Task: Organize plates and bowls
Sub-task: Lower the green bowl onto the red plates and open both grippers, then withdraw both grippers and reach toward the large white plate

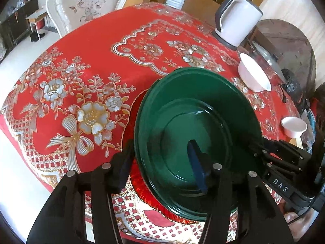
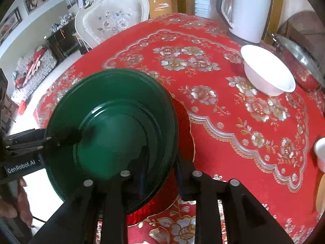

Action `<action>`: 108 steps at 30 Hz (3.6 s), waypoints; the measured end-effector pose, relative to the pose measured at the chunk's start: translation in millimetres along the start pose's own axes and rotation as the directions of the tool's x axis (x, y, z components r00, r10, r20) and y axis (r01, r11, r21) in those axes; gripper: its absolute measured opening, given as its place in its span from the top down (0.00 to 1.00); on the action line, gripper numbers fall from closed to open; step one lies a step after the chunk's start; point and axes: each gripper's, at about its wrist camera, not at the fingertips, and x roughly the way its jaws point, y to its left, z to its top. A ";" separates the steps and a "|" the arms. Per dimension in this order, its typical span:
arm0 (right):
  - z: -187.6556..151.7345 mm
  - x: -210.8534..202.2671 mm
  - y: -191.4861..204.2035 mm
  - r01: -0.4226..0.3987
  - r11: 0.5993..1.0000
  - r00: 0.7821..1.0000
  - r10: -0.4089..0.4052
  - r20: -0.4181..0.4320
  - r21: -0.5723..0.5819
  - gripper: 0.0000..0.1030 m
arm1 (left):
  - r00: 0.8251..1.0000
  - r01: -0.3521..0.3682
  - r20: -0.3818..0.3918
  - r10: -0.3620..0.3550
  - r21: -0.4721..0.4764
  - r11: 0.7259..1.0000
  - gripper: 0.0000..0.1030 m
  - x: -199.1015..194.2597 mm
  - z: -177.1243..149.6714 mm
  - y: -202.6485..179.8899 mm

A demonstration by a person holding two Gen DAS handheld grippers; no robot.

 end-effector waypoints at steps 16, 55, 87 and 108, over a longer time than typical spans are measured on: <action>-9.7 -39.1 -11.0 -0.062 0.996 0.994 0.056 0.094 0.063 0.66 | 0.989 -0.016 0.147 0.010 0.043 0.999 0.39 -47.1 1.0 -26.3; -41.9 -48.9 -95.7 -0.048 0.961 0.994 0.019 0.107 0.273 0.65 | 0.978 0.081 0.184 -0.095 0.085 0.993 0.39 -47.2 18.9 -68.4; 13.3 -43.2 -230.5 -0.008 0.898 0.987 -0.063 0.147 0.440 0.61 | 0.999 -0.032 0.024 0.028 0.201 0.979 0.39 106.0 117.6 -238.8; 33.4 -20.3 -264.7 -0.030 0.884 0.989 -0.042 0.144 0.467 0.61 | 0.996 0.016 -0.092 -0.005 0.126 0.992 0.39 168.1 165.3 -250.6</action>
